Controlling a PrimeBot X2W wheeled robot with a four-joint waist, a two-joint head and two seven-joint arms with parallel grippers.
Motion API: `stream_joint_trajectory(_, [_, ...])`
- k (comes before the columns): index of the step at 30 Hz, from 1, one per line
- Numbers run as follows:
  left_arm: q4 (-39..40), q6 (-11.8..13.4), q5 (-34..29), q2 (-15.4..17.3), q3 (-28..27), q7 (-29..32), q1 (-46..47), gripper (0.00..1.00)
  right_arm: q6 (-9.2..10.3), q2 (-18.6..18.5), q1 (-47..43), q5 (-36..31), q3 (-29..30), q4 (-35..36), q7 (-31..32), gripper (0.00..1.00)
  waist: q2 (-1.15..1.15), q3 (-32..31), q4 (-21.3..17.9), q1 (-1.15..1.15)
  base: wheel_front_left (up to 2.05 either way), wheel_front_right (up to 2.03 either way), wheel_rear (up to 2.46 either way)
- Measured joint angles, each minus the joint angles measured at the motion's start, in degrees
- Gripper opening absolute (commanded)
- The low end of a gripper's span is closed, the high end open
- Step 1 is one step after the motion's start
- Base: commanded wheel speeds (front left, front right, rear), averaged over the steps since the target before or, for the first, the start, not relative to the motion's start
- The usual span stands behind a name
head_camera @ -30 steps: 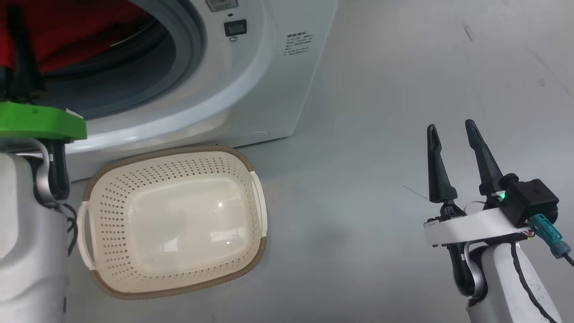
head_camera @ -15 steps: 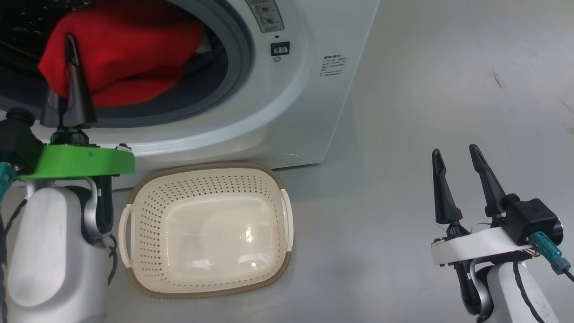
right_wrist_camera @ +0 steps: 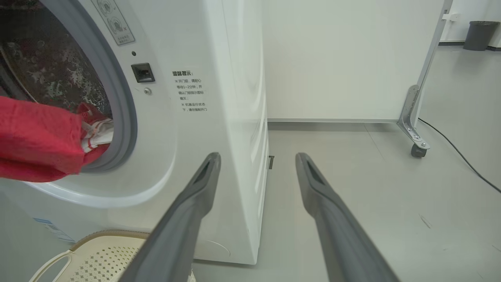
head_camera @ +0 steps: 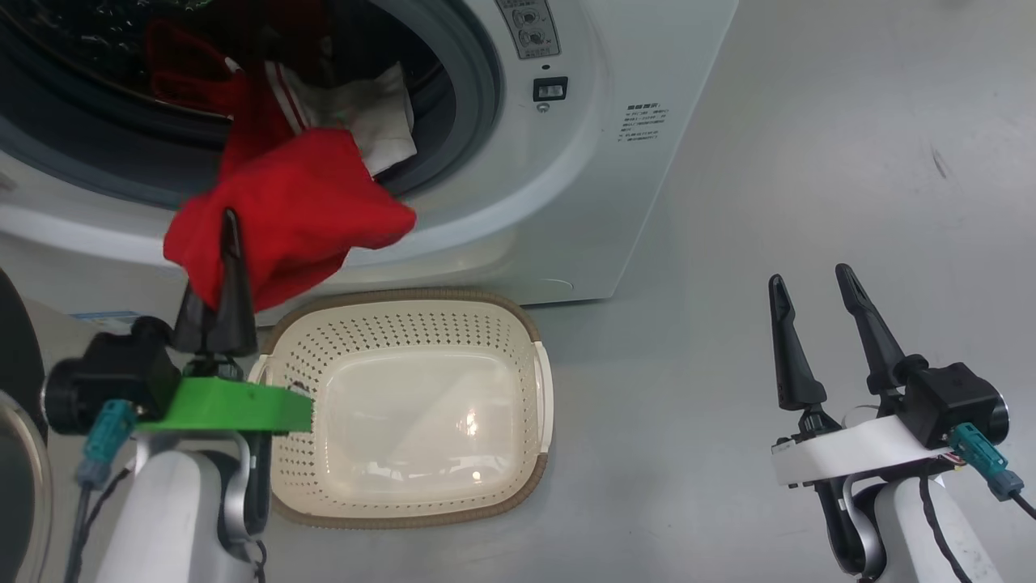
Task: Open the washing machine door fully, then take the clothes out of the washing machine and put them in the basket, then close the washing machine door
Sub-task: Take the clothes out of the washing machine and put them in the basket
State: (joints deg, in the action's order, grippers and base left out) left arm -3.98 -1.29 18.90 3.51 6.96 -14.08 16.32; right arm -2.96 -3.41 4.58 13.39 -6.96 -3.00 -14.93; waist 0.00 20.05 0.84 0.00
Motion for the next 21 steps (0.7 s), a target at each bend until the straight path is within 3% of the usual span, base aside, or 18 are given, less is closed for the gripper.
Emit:
stream_joint_trajectory(9, [-3.7, 0.0, 1.2, -0.4, 4.1, 4.1, -5.0, 0.00, -0.49, 0.0, 0.0, -0.4, -0.9, 0.6, 0.0, 1.00, 0.00, 2.1, -0.2, 0.00, 0.00, 0.00, 0.00])
stream_joint_trajectory(21, [-14.7, -0.9, 3.5, -0.6, 6.3, 9.1, -5.4, 0.00, -0.76, 0.2, 2.2, -0.3, -1.5, 1.4, 0.0, 1.00, 0.00, 6.7, -2.7, 0.00, 0.00, 0.00, 0.00])
